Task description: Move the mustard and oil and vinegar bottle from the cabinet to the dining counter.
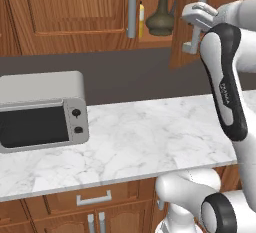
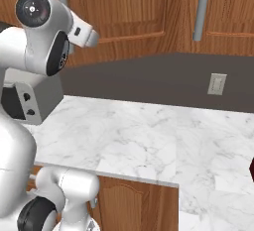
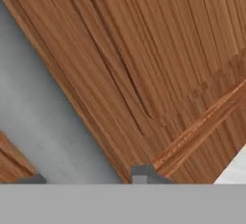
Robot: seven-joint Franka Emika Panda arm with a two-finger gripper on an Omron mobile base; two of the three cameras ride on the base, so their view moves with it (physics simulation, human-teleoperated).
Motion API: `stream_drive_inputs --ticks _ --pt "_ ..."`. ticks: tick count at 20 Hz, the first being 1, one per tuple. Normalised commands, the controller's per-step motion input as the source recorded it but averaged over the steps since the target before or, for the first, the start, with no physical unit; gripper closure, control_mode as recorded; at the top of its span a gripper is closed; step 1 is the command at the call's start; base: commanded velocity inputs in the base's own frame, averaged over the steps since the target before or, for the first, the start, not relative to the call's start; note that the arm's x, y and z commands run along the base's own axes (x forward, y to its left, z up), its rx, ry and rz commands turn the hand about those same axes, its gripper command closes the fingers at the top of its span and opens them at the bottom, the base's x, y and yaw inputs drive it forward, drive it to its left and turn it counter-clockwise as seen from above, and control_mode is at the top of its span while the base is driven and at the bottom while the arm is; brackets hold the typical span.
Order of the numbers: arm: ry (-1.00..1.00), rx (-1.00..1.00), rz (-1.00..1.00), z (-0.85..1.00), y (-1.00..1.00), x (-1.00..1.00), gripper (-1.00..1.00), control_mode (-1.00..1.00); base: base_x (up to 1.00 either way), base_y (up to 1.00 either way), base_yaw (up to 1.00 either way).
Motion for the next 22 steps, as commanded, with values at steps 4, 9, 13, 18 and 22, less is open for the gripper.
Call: stream_drive_inputs --ticks 4,9,13,18,22 --pt "0.0 0.23 0.0 0.0 -0.62 -0.87 1.0 -1.0 0.0 0.0 0.0" --pt "0.03 0.23 0.0 0.0 -0.62 -0.83 1.0 -1.0 0.0 0.0 0.0" --pt "0.07 0.05 0.0 -0.12 -0.41 -0.64 1.0 -1.0 0.0 0.0 0.0" --pt "0.09 0.0 -0.01 -0.26 -0.09 -0.35 -1.0 -1.0 0.0 0.0 0.0" --pt "0.06 0.0 -0.01 -0.3 0.34 -0.08 -1.0 -1.0 0.0 0.0 0.0"
